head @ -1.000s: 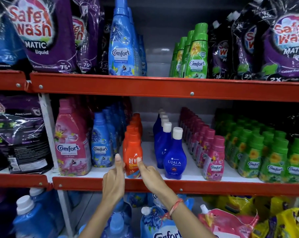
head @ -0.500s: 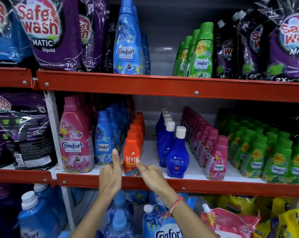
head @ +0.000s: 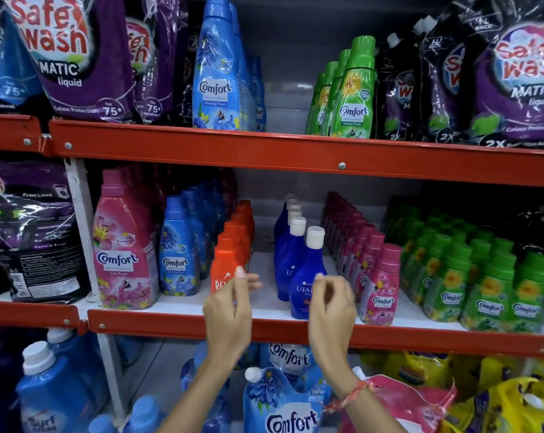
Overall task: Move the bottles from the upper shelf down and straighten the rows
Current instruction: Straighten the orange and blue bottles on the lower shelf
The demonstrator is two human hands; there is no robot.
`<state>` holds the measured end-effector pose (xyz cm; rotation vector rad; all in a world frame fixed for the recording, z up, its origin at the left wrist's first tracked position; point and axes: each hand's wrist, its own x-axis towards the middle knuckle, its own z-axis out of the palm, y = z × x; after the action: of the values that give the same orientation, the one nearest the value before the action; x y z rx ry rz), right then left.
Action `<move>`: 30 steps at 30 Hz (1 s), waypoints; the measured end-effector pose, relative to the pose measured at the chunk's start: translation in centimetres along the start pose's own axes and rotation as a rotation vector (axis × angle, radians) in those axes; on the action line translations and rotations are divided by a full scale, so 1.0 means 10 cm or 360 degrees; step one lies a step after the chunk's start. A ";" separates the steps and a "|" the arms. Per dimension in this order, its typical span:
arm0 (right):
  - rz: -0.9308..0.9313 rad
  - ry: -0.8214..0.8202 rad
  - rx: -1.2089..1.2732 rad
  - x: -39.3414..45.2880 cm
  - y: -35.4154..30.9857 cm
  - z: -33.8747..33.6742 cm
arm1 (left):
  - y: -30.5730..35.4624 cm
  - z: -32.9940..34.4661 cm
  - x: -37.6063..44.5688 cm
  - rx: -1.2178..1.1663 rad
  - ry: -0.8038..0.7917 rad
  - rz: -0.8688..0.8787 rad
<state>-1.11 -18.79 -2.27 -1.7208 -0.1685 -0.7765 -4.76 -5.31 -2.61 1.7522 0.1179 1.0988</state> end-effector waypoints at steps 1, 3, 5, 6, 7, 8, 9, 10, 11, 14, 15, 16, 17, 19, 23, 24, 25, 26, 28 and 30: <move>0.0050 0.0050 -0.0035 0.05 0.06 -0.04 | 0.00 0.10 -0.02 -0.0037 -0.0076 -0.0065; 0.0268 -0.0041 -0.0092 0.15 0.19 -0.12 | -0.02 0.25 -0.05 -0.0074 -0.0185 -0.0198; 0.0523 -0.0318 -0.0051 0.23 0.25 -0.17 | -0.01 0.37 -0.08 -0.0075 -0.0288 -0.0305; 0.0622 -0.0458 -0.0020 0.27 0.29 -0.18 | 0.04 0.41 -0.10 -0.0063 -0.0352 -0.0379; 0.0690 -0.0578 0.0001 0.30 0.33 -0.17 | 0.08 0.45 -0.12 -0.0063 -0.0423 -0.0463; 0.0741 -0.0670 0.0011 0.33 0.36 -0.15 | 0.11 0.49 -0.14 -0.0066 -0.0506 -0.0551; 0.0776 -0.0736 0.0005 0.33 0.37 -0.13 | 0.16 0.52 -0.15 -0.0084 -0.0584 -0.0619; 0.0810 -0.0771 -0.0011 0.33 0.41 -0.09 | 0.19 0.55 -0.15 -0.0113 -0.0647 -0.0675; 0.0833 -0.0793 -0.0034 0.32 0.45 -0.06 | 0.20 0.58 -0.15 -0.0155 -0.0694 -0.0703; 0.0837 -0.0826 -0.0116 0.32 0.49 -0.02 | 0.21 0.59 -0.14 -0.0268 -0.0690 -0.0729; 0.0839 -0.0832 -0.0134 0.32 0.47 -0.02 | 0.16 0.61 -0.13 -0.0284 -0.0655 -0.0751; 0.0848 -0.0843 -0.0147 0.32 0.45 -0.02 | 0.12 0.62 -0.11 -0.0293 -0.0632 -0.0794; 0.0852 -0.0859 -0.0164 0.32 0.44 -0.02 | 0.08 0.64 -0.10 -0.0292 -0.0620 -0.0824; 0.0852 -0.0898 -0.0184 0.33 0.41 -0.01 | 0.05 0.63 -0.10 -0.0288 -0.0606 -0.0851; 0.0833 -0.0971 -0.0193 0.32 0.31 -0.01 | 0.00 0.57 -0.10 -0.0281 -0.0549 -0.0809; 0.0818 -0.0989 -0.0195 0.32 0.30 -0.01 | -0.01 0.55 -0.10 -0.0271 -0.0540 -0.0796; 0.0801 -0.1005 -0.0188 0.32 0.29 -0.01 | -0.01 0.53 -0.10 -0.0268 -0.0534 -0.0784; 0.0784 -0.1016 -0.0183 0.31 0.29 0.00 | 0.00 0.53 -0.10 -0.0262 -0.0536 -0.0778; 0.0778 -0.1034 -0.0199 0.31 0.28 0.01 | 0.01 0.52 -0.11 -0.0236 -0.0541 -0.0779; 0.0781 -0.1040 -0.0215 0.31 0.28 0.03 | 0.03 0.50 -0.12 -0.0246 -0.0547 -0.0763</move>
<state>2.74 -20.24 -2.83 -1.9856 -0.1274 0.1519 -1.98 -9.62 -3.48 1.6328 0.2210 0.4430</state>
